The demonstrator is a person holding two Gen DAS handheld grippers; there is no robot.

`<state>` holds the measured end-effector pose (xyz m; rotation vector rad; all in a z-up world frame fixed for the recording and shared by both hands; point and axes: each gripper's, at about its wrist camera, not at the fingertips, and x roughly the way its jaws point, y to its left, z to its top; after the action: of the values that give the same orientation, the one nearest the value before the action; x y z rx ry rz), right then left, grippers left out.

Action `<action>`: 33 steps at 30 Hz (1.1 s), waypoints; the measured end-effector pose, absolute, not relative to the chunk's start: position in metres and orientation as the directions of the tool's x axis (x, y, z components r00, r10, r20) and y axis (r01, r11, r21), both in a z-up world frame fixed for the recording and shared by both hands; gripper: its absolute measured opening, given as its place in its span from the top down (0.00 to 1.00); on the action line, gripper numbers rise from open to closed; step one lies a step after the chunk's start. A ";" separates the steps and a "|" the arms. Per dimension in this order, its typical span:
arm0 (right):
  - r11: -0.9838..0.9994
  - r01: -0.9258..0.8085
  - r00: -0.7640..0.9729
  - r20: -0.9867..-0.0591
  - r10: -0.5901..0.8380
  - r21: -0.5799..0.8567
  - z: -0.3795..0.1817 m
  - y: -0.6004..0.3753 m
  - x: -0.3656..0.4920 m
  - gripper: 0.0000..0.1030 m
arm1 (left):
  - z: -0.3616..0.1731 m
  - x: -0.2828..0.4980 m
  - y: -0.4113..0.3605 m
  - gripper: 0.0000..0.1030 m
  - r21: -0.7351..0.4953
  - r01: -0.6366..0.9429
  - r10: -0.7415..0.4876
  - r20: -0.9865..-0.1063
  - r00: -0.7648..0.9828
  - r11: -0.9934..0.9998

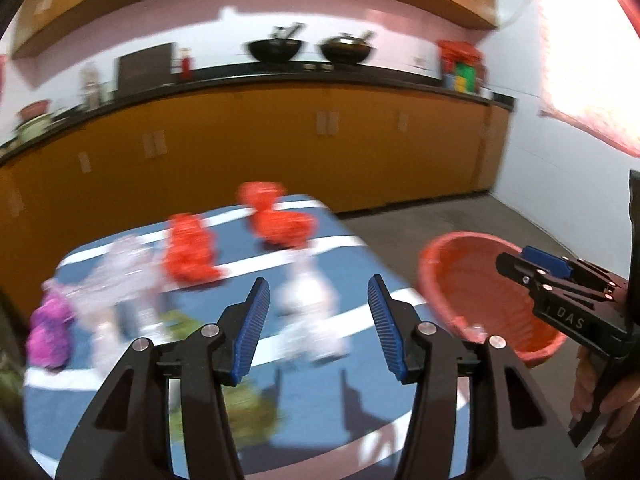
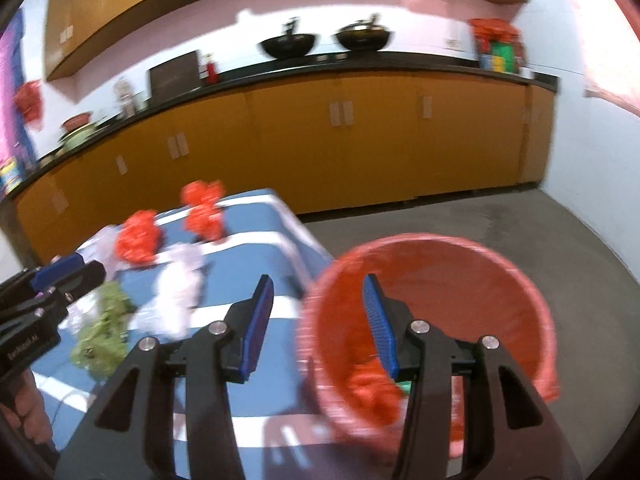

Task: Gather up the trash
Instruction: 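Move both tools back over the table toward the white and pink bags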

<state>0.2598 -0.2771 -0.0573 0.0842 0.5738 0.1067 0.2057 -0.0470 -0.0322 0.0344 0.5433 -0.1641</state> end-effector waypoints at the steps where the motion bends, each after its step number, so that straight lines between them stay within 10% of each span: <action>1: 0.989 -0.100 0.829 -0.541 0.143 0.109 -0.059 -0.264 0.261 0.53 | -0.034 0.201 -0.031 0.48 0.001 0.125 -0.107 -0.514 0.851 0.992; 13: 0.969 -0.234 0.743 -0.629 0.229 0.076 -0.096 -0.146 0.295 0.39 | -0.066 0.180 0.122 0.39 0.050 -0.254 0.238 -0.559 0.794 0.966; 28: 0.992 -0.123 0.709 -0.696 0.112 0.034 -0.120 -0.110 0.342 0.28 | -0.091 0.202 0.203 0.32 0.047 -0.391 0.338 -0.601 0.724 0.919; 33: 0.993 -0.115 0.675 -0.732 0.095 0.022 -0.128 -0.108 0.350 0.65 | -0.095 0.210 0.211 0.32 0.043 -0.389 0.330 -0.619 0.713 0.920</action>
<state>0.3499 -0.1078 -0.1276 -0.0263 0.8219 0.1178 0.2104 0.2110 -0.0951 -0.0924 0.6671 0.3989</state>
